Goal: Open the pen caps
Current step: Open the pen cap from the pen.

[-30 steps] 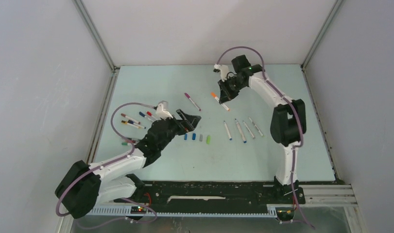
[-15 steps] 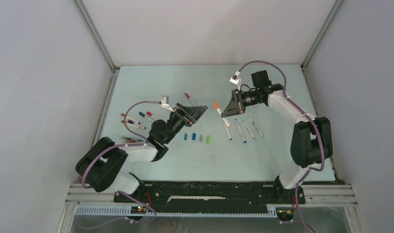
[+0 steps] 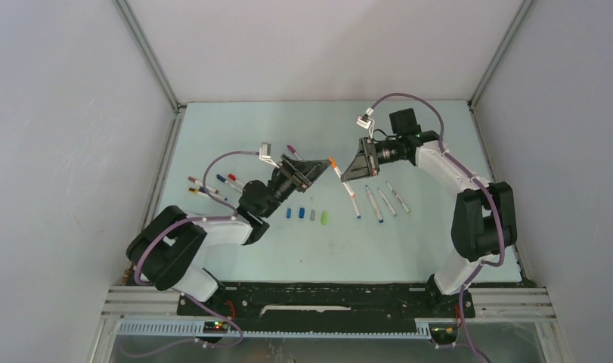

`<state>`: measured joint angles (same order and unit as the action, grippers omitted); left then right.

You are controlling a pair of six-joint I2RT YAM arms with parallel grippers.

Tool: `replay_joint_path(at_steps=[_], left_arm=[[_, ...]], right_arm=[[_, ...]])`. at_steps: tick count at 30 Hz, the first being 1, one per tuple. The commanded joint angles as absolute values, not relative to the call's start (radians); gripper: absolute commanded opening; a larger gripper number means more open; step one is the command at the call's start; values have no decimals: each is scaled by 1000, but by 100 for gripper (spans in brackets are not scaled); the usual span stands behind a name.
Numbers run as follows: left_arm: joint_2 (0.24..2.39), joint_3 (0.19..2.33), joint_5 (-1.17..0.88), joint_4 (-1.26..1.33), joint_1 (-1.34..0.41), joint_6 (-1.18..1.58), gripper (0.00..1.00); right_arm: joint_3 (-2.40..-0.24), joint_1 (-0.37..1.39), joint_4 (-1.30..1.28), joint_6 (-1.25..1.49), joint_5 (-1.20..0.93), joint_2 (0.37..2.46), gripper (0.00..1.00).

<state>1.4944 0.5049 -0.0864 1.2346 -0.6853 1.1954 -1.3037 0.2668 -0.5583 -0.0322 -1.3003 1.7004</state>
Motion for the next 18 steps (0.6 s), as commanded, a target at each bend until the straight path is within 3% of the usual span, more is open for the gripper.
replay_joint_path(at_steps=[1,6,18], left_arm=[[1509,571,-106,1202,-692,1176,76],[1511,589,-110,1161,-697,1157,68],[1524,607,-120,1139,-702,1138,37]], right_arm=[[-1310,291,-532,-20,-1339,1706,0],[-1311,312,-535,-21,-1339,1712,0],[-1310,323,-550,-38,-1325,1727,0]])
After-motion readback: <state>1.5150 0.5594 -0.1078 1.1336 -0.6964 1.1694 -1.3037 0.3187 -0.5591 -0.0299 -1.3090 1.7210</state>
